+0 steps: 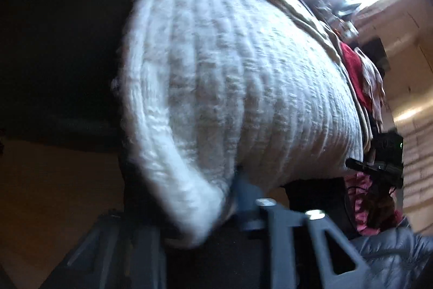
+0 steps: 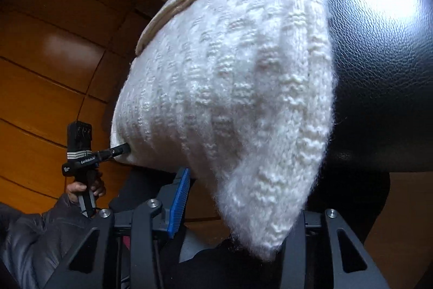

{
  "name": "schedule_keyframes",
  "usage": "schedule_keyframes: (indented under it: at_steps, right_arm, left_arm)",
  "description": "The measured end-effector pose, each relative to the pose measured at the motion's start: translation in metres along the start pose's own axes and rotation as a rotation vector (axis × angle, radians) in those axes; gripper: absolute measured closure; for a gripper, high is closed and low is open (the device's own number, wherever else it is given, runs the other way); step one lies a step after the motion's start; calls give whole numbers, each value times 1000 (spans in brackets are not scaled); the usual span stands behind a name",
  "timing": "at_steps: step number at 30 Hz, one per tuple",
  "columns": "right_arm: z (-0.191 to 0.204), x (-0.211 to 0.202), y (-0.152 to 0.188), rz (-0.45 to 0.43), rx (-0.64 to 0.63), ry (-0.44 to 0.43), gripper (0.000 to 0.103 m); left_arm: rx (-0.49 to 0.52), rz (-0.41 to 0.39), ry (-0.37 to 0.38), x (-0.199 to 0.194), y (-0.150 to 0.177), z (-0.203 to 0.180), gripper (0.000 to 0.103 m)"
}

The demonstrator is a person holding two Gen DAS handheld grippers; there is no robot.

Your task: Fold clothes

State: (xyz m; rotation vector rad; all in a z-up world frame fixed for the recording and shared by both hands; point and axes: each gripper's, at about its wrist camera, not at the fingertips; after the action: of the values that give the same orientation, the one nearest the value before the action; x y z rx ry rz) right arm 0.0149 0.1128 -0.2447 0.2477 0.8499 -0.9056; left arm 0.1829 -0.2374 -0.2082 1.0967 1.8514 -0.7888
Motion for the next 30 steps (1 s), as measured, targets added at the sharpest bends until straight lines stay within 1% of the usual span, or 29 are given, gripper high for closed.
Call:
schedule_keyframes:
  at_steps: [1,2,5,7,9,10,12,14,18,22,26,28,30]
  right_arm:
    - [2,0,0,3,-13,21,67]
    - [6,-1,-1,5,-27,31,72]
    - [26,-9,-3,-7,-97,2,74]
    - [38,-13,-8,-21,-143,-16,74]
    - [49,-17,-14,-39,-180,-27,79]
    - [50,-18,-19,-49,-182,-24,81]
    - [51,-18,-31,-73,-176,-19,90]
    - [51,-23,-44,-108,-166,-22,91]
    - [52,-37,-77,-199,-147,-49,92]
    - [54,-55,-131,-298,-151,-100,92]
    - [50,-68,-191,-349,-144,-109,92]
    - [40,-72,-222,-357,-119,-111,92]
    - [21,-68,-252,-350,-62,-89,92]
  left_arm:
    - [21,-6,10,-3,0,-4,92]
    - [41,-13,28,-7,0,-8,93]
    - [110,-46,111,-26,-2,-18,94]
    - [137,-82,164,-41,-6,-22,94]
    - [148,-108,199,-52,-14,-22,94]
    - [151,-121,216,-57,-18,-21,95]
    - [156,-141,255,-63,-28,-23,95]
    - [161,-168,300,-70,-39,-25,95]
    - [183,-242,382,-88,-81,-31,95]
    - [184,-322,426,-107,-132,-33,95]
    - [162,-397,427,-122,-192,-26,95]
    - [119,-407,396,-120,-221,-17,95]
    - [52,-382,382,-104,-250,-2,95]
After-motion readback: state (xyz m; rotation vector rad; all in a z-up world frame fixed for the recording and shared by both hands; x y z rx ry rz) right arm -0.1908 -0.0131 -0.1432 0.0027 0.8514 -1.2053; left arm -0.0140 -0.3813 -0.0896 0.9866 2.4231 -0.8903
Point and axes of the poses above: each gripper's, at about its wrist camera, not at the fingertips, and x roughly the way its jaws point, z to its left, y to its underside, and after that the axes turned 14 degrees about z, right-handed
